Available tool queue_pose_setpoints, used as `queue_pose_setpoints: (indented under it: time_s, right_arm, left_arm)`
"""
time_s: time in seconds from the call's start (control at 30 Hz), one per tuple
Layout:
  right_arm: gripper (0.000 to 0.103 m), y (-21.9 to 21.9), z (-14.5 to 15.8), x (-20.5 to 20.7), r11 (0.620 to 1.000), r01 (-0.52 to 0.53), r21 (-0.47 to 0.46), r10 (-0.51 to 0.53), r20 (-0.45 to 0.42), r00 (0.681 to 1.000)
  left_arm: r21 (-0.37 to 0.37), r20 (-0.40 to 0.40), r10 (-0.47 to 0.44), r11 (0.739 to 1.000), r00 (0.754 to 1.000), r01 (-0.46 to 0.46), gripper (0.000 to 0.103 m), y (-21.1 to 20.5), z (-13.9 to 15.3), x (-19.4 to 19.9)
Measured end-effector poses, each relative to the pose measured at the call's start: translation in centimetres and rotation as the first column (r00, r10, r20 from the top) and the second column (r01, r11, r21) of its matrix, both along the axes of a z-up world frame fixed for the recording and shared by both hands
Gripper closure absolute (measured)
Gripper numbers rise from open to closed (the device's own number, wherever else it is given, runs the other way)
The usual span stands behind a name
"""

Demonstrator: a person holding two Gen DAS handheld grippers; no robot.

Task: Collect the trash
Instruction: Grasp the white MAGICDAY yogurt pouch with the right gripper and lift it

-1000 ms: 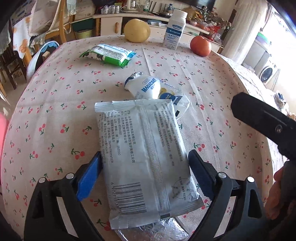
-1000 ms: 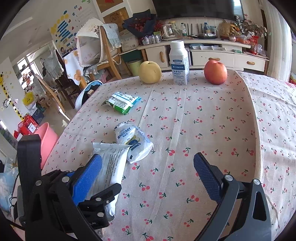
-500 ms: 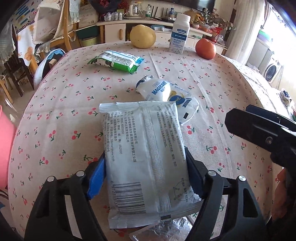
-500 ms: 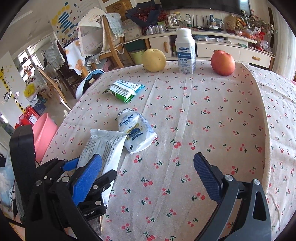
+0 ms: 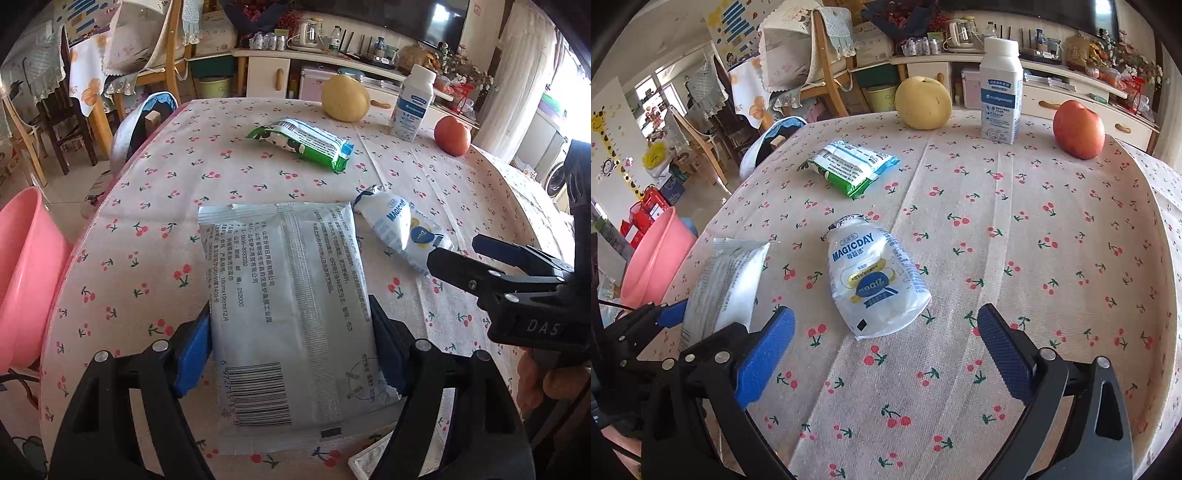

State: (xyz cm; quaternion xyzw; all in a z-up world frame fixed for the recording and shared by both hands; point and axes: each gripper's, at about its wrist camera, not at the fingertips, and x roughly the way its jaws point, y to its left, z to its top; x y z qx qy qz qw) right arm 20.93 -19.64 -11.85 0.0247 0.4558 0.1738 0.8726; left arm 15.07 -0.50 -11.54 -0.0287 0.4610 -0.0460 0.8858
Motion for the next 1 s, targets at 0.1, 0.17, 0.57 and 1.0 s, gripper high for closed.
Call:
queue_pose_setpoints:
  time_s: [0.1, 0.17, 0.57, 1.0]
  right_arm:
    - [0.005, 0.5, -0.3, 0.4, 1.0, -0.003, -0.019, 0.003, 0.006, 1.0]
    - [0.006, 0.8, -0.5, 0.7, 1.0, -0.006, -0.027, 0.006, 0.004, 1.0]
    - [0.021, 2.2, -1.7, 1.6, 0.989, -0.023, -0.149, 0.029, 0.035, 0.999]
    - [0.036, 2.9, -1.5, 0.7, 0.983, -0.042, -0.181, 0.056, 0.073, 0.996]
  left_arm:
    - [0.017, 0.008, 0.007, 1.0, 1.0, -0.008, 0.026, 0.3, 0.1, 0.1]
    - [0.017, 0.014, 0.006, 1.0, 1.0, -0.007, 0.026, 0.6, 0.3, 0.1]
    - [0.055, 0.053, 0.027, 0.998, 0.998, -0.03, 0.026, 2.2, 1.0, 0.5]
    - [0.093, 0.109, 0.074, 0.992, 0.991, -0.084, 0.026, 3.8, 2.1, 0.3]
